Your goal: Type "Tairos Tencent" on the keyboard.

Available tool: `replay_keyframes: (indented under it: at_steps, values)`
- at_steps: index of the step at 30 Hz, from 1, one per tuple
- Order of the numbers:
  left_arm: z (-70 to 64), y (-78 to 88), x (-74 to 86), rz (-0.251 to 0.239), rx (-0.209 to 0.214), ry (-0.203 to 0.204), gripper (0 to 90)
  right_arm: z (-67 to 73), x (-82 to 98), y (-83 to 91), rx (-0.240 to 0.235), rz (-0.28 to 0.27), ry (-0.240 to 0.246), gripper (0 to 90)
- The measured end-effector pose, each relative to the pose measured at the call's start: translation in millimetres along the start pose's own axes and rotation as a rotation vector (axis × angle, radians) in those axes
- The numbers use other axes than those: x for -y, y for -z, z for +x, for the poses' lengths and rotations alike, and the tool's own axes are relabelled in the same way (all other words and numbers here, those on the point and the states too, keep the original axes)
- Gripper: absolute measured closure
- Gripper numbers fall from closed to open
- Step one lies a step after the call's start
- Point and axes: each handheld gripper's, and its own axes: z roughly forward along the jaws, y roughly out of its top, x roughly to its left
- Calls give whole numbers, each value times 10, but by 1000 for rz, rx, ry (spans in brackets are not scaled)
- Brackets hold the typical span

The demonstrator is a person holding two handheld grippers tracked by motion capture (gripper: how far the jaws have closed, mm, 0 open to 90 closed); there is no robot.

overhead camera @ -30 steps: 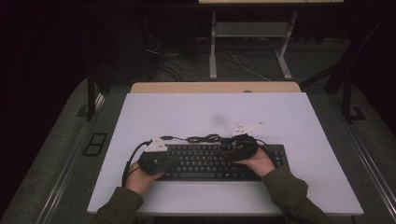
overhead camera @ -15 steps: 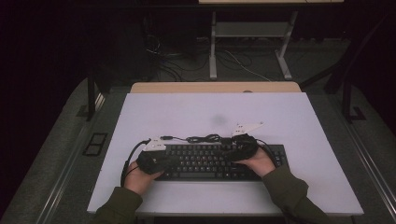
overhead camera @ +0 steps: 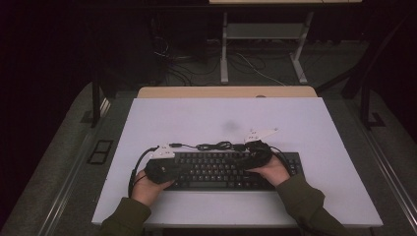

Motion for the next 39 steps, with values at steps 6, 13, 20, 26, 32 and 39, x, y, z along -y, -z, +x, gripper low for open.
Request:
replay_keyframes:
  at_steps: [6, 13, 20, 26, 32, 39]
  values:
    - [-40, -19, -16, -5, 22, -4, 893, 3, -2, 1, 5, -4, -3, 319]
    - [-95, -72, -25, 6, 62, -17, 894, -3, -5, 10, 11, -10, -2, 313]
    - [-149, -123, -34, 18, 92, -37, 893, -1, -4, 8, 13, -11, -3, 311]
    - [-212, -187, -34, 38, 124, -55, 893, 1, -6, 7, 13, -11, -2, 311]
    - [-250, -244, -29, 68, 147, -79, 893, -4, -6, 8, 14, -13, -2, 312]
    - [-261, -284, -9, 89, 151, -85, 894, 3, -9, 3, 12, -12, 0, 311]
